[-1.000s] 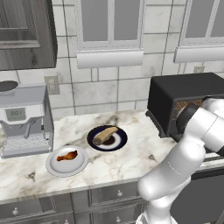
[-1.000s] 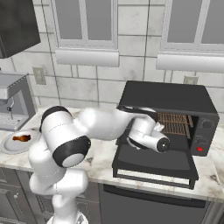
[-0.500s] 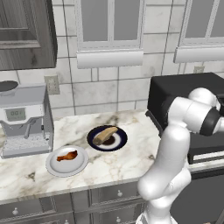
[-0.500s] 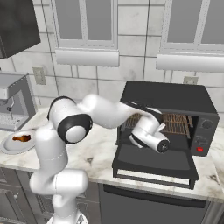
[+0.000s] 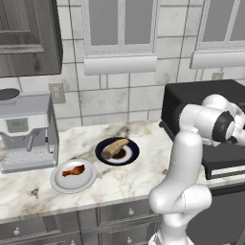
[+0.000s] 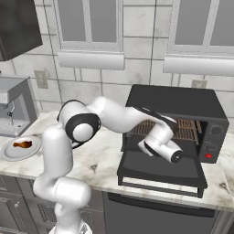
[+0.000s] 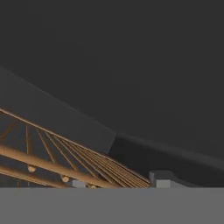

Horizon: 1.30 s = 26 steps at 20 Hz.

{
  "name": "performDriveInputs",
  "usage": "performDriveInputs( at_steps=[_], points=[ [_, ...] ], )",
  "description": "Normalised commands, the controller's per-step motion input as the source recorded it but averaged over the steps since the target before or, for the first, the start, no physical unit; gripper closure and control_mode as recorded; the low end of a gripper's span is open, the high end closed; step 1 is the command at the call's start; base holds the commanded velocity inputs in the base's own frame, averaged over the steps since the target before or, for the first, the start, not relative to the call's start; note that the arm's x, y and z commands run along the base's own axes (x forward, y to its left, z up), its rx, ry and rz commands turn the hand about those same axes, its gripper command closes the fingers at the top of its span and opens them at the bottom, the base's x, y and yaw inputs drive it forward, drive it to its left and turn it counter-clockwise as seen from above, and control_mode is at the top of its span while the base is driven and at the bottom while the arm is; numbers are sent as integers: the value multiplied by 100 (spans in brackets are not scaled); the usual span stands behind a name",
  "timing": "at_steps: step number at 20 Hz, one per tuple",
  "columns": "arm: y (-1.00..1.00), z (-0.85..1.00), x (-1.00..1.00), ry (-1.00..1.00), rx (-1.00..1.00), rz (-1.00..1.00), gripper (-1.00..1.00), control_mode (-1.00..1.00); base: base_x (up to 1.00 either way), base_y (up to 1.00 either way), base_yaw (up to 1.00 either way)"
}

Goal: Open the toaster oven door. Place the baguette on the bottom rack in the toaster oven and place the chicken drumstick on the top rack.

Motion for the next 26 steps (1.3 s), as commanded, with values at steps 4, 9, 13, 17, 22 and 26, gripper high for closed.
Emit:
performDriveInputs(
  at_steps=[4,9,13,17,22,26],
  points=[
    [3,-25,3,9,-20,0,100,-100,0,0,0],
    [0,-33,-14,24,-27,0,100,-100,0,0,0],
    [0,-31,-58,35,-30,0,100,-100,0,0,0],
    [0,-44,-86,36,-31,0,100,-100,0,0,0],
    [2,-58,-98,35,-40,0,100,-100,0,0,0],
    [31,-24,-100,13,-41,0,100,-100,0,0,0]
  ],
)
